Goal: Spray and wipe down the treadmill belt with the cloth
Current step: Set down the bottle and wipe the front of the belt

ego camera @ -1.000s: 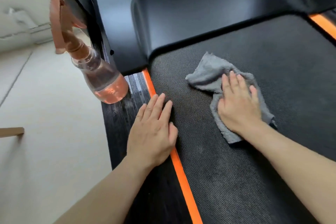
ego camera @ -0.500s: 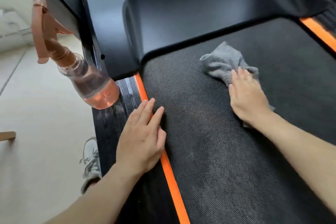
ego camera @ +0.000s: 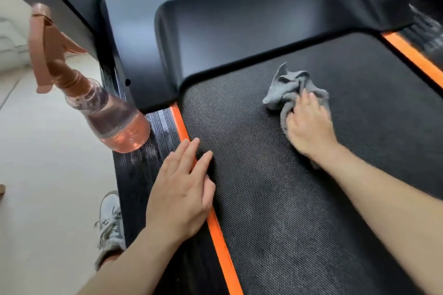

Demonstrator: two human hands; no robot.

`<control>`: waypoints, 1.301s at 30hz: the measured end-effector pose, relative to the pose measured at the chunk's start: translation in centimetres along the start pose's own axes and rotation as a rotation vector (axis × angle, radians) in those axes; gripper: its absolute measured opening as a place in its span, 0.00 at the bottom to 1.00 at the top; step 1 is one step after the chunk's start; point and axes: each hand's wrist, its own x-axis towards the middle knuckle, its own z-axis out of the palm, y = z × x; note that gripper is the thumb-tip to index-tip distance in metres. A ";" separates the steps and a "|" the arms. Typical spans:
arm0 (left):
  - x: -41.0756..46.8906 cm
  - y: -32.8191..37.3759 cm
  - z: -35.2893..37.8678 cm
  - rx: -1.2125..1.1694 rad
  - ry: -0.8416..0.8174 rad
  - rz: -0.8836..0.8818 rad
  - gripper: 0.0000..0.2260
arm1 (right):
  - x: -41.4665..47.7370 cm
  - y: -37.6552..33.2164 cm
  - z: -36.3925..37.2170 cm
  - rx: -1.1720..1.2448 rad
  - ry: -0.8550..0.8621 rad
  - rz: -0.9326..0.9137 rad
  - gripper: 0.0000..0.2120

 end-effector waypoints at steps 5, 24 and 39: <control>0.0 0.0 0.2 -0.004 0.001 0.000 0.24 | -7.6 -10.8 3.8 0.091 0.078 -0.446 0.27; 0.1 -0.1 0.1 0.022 0.003 0.010 0.23 | 0.8 -16.6 0.7 -0.059 -0.085 -0.589 0.25; 0.1 0.1 -0.1 -0.018 0.010 -0.015 0.23 | -6.6 -7.7 0.7 -0.174 -0.203 -0.435 0.36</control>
